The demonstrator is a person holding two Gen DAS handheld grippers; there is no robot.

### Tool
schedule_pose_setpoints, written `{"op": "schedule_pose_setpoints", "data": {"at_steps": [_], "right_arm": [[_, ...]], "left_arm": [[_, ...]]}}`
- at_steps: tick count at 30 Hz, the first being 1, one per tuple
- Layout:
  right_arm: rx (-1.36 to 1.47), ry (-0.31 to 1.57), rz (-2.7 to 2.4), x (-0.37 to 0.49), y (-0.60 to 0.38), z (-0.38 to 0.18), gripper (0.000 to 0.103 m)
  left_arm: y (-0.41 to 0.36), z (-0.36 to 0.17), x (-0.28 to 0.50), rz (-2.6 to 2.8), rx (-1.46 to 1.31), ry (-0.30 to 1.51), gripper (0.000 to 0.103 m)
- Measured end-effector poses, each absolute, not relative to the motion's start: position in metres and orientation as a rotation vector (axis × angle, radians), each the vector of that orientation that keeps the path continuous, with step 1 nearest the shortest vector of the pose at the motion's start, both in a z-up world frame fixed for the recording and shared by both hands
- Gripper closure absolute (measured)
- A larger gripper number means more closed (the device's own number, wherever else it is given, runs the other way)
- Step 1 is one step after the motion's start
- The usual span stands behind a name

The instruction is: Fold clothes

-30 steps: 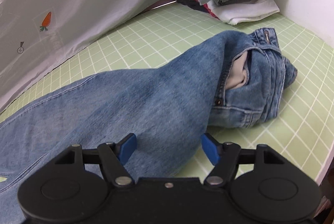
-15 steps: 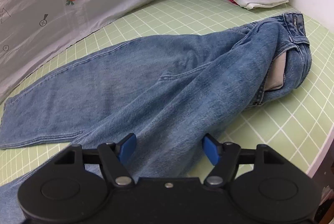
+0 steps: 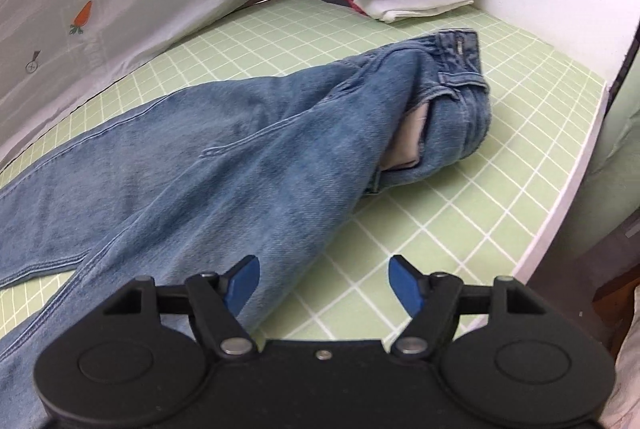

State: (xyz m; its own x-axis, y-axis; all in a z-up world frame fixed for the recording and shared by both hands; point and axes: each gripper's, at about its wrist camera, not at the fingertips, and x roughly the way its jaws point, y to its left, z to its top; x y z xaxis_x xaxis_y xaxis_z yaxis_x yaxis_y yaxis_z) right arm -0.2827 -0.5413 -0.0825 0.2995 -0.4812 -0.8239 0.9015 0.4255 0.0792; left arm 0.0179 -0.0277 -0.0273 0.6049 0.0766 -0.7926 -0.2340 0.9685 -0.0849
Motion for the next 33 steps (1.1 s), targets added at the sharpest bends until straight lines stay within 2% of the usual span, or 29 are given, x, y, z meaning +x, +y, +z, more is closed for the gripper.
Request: {"op": "schedule_pose_setpoints", "data": {"at_steps": [9,14,27,33], "right_arm": [[0.737,0.716,-1.088,-0.343,-0.611,-0.095,0.031],[0.637,0.622,-1.130,-0.357,-0.658,-0.076,0.030],[0.492,0.654,-0.937,-0.325,-0.793,-0.069,0.026],[0.571,0.735,-0.788,-0.283,-0.850,-0.100,0.023]], "left_arm": [[-0.135,-0.043,-0.035,0.036,-0.167,1.004,0.021],[-0.190,-0.050,-0.065,0.015,-0.135,1.029,0.018],[-0.287,-0.058,-0.073,0.059,-0.136,1.045,0.015],[-0.328,-0.068,-0.036,0.065,-0.121,1.071,0.014]]}}
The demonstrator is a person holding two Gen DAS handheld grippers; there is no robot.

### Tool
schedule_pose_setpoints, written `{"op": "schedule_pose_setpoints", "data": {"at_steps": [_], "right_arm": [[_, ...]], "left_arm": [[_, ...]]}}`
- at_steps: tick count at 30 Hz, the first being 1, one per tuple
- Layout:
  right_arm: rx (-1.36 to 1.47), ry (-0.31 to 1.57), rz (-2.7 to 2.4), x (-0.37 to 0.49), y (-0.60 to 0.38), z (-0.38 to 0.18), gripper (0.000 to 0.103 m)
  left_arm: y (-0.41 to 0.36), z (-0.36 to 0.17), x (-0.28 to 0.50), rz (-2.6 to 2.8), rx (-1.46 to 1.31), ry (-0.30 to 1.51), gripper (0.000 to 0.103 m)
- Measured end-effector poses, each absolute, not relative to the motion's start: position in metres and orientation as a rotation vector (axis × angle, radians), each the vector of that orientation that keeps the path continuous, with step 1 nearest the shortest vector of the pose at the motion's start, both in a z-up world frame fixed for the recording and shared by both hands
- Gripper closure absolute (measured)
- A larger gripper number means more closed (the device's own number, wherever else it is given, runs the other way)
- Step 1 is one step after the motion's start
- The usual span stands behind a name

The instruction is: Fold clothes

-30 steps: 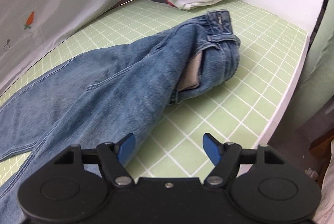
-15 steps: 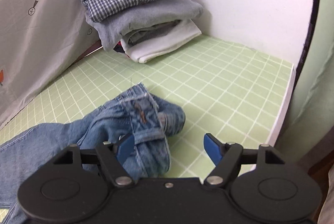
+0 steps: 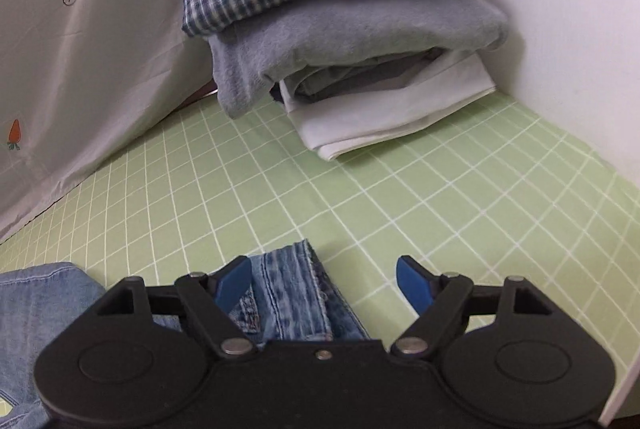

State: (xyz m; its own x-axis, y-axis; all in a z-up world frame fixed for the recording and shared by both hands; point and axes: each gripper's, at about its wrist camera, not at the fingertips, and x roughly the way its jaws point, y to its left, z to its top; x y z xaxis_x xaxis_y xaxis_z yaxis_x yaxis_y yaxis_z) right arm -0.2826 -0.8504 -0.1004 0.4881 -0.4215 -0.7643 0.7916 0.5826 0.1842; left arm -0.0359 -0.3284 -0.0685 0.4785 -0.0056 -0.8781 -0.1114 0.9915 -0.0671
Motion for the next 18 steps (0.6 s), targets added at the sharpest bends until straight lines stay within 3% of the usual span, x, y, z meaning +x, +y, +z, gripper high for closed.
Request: {"op": "schedule_pose_setpoints", "data": {"at_steps": [7,11,12,15,18], "right_arm": [[0.609,0.823,-0.735,-0.246,-0.867,-0.141,0.024],[0.554,0.867,-0.645,-0.237,-0.867,-0.146,0.047],[0.518,0.875,-0.617,-0.235,-0.867,-0.145,0.065],[0.477,0.831,-0.583,-0.233,-0.869,-0.135,0.078],[0.414,0.693,-0.703,-0.238,-0.876,-0.106,0.081]], "left_arm": [[-0.375,-0.084,0.011,0.040,-0.033,1.126,0.014],[-0.388,-0.088,0.019,0.022,0.008,1.139,0.014],[-0.389,-0.090,0.020,0.020,0.011,1.144,0.014],[-0.390,-0.090,0.020,0.017,0.031,1.144,0.014],[-0.385,-0.087,0.017,0.028,0.022,1.130,0.014]]}}
